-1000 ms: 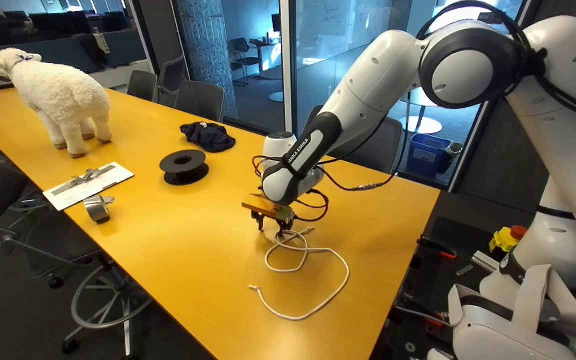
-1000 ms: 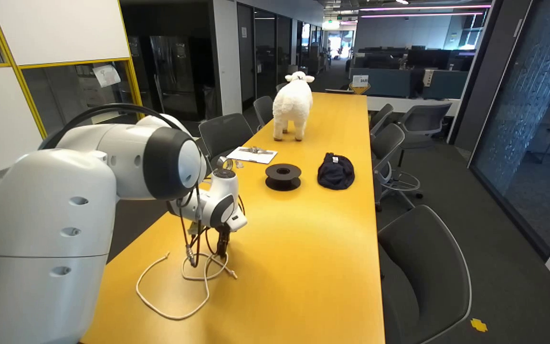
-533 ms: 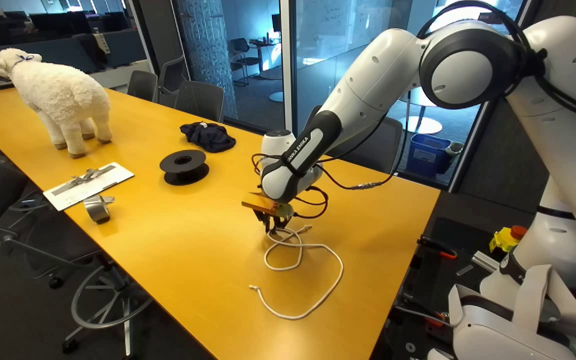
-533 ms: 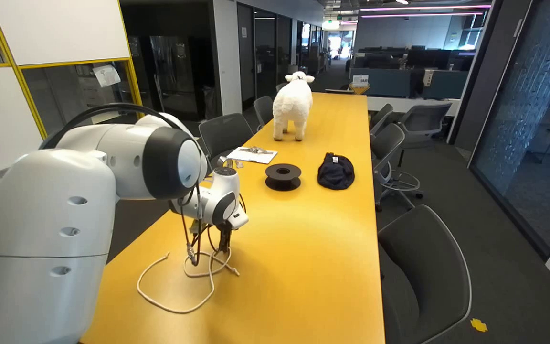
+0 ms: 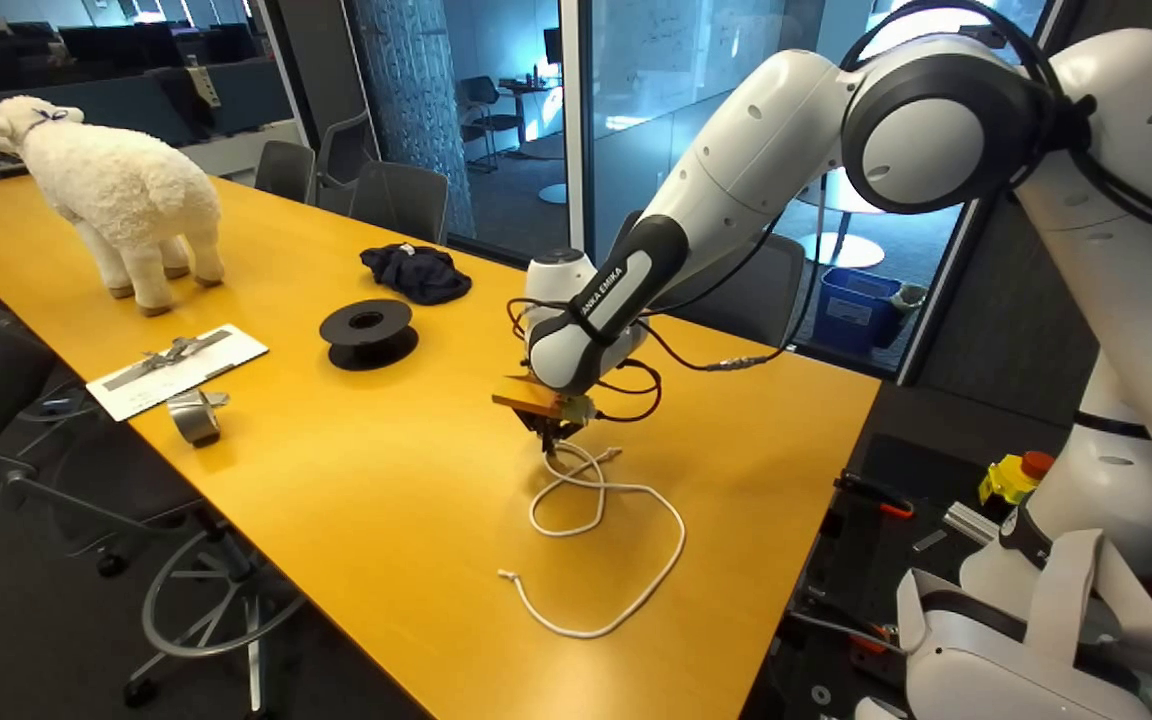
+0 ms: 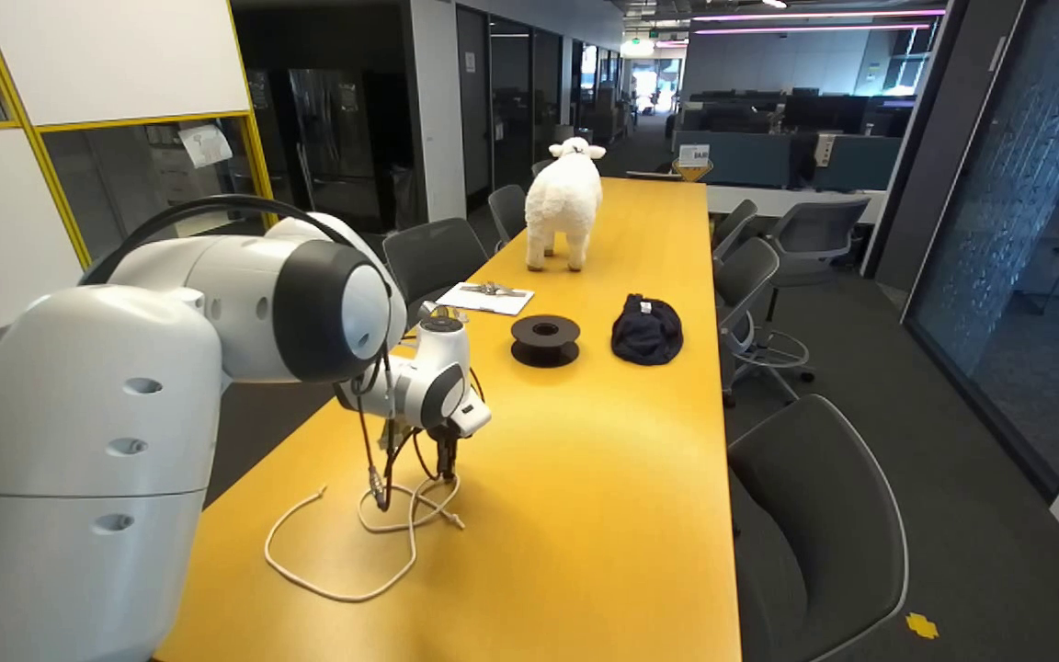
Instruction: Straighten the rope
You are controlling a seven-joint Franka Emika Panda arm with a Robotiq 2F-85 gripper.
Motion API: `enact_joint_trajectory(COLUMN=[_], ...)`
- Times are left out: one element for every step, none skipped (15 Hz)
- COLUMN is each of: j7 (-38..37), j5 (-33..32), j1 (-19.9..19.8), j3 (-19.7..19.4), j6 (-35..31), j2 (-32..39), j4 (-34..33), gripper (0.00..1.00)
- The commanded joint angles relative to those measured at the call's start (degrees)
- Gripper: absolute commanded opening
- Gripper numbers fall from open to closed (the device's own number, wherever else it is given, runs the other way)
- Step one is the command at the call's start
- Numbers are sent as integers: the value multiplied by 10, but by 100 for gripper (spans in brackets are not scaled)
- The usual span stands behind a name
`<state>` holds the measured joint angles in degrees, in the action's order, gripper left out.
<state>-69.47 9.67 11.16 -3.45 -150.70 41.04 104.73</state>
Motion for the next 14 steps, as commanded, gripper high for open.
enact_joint_trajectory(j7=[31,34,39,49,71,94,121,138,152,167,190,209,267,307], j5=[-26,-33,-41,-47,-49,-51,-55,-58,-60,-56,-46,-43,-16,6], j1=[-7,-8,-12,-18,-29,-39,-51,-60,-69,-82,-98,-109,-135,-151], j3=[-23,-31,-39,-44,-43,-42,-44,-49,-54,-57,-57,-59,-45,-40], j6=[22,24,26,31,31,23,15,15,17,18,3,-1,-16,-26], j2=[-58,-72,-91,-111,-135,-158,-183,-206,-226,-246,-266,-282,-300,-314], j4=[36,46,62,77,98,120,146,168,188,207,230,248,267,281], gripper=[1,1,1,1,1,1,1,1,1,1,1,1,1,1])
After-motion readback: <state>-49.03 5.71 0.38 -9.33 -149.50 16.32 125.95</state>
